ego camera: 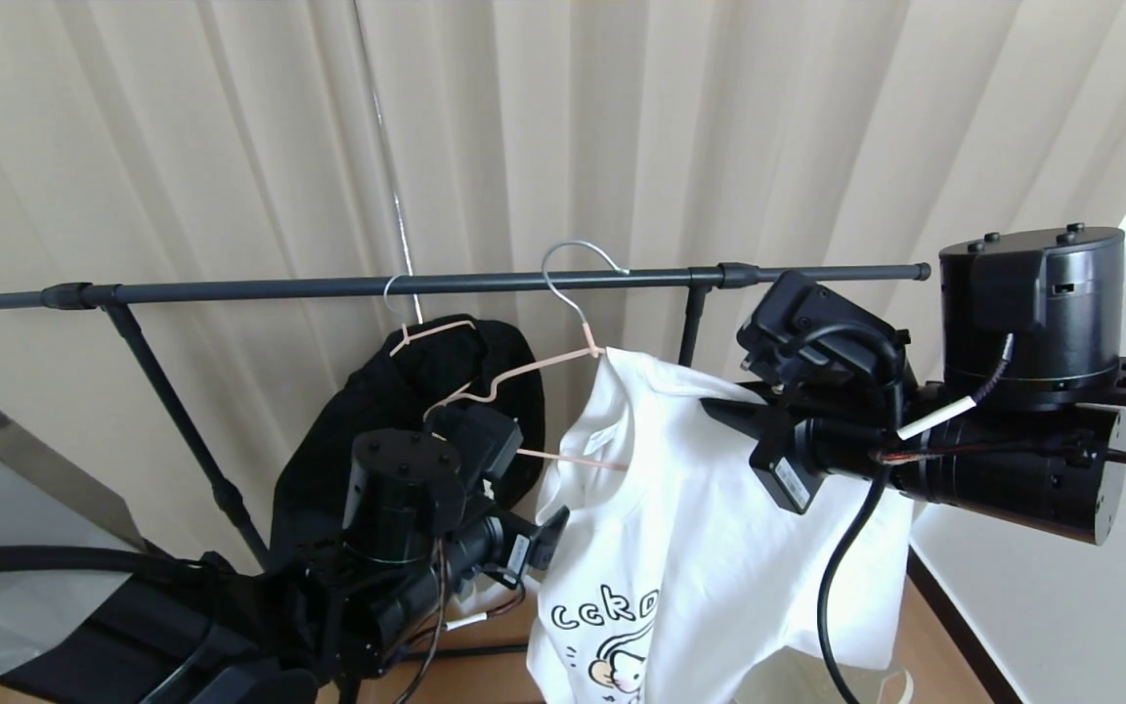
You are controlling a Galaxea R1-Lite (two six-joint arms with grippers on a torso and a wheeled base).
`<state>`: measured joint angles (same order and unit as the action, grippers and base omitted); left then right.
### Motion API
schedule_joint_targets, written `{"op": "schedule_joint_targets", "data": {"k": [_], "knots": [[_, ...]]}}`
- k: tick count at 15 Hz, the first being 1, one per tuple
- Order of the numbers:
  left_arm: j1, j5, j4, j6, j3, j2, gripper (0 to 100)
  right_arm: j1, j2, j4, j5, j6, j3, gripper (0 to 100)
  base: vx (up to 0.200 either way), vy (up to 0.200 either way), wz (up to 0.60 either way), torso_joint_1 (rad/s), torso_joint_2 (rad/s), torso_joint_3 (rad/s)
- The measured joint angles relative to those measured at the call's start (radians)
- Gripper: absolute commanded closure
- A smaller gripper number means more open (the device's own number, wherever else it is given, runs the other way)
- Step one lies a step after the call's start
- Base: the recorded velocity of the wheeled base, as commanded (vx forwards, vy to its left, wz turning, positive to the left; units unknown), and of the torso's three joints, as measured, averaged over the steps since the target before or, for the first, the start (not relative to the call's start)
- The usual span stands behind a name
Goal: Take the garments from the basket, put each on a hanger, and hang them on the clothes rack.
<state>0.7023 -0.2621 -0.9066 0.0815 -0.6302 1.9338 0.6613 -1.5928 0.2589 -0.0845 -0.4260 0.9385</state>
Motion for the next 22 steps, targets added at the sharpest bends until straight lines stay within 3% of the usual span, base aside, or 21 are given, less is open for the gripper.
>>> {"op": "schedule_joint_targets", "data": {"k": [6, 7, 13, 18, 22], "knots": [[0.025, -0.112, -0.053, -0.023, -0.041, 0.09, 0, 0.004, 0.011, 0.0, -0.001, 0.01, 0.004, 100, 0.0, 0.0, 0.0, 0.0, 0.0, 0.0], [0.029, -0.126, -0.093, -0.019, -0.041, 0.111, 100, 0.003, 0.017, 0.0, -0.001, 0.01, 0.004, 100, 0.0, 0.0, 0.0, 0.0, 0.0, 0.0], [0.03, -0.131, -0.114, -0.014, -0.026, 0.15, 100, -0.025, 0.036, -0.001, 0.0, 0.012, -0.001, 100, 0.0, 0.0, 0.0, 0.0, 0.0, 0.0], [-0.054, -0.123, -0.114, 0.007, -0.055, 0.109, 100, -0.064, 0.045, 0.007, 0.008, 0.033, -0.015, 100, 0.0, 0.0, 0.0, 0.0, 0.0, 0.0], [-0.108, -0.115, -0.111, 0.023, -0.099, 0.083, 100, -0.079, 0.042, 0.132, 0.009, 0.041, -0.097, 100, 0.0, 0.0, 0.0, 0.0, 0.0, 0.0]]}}
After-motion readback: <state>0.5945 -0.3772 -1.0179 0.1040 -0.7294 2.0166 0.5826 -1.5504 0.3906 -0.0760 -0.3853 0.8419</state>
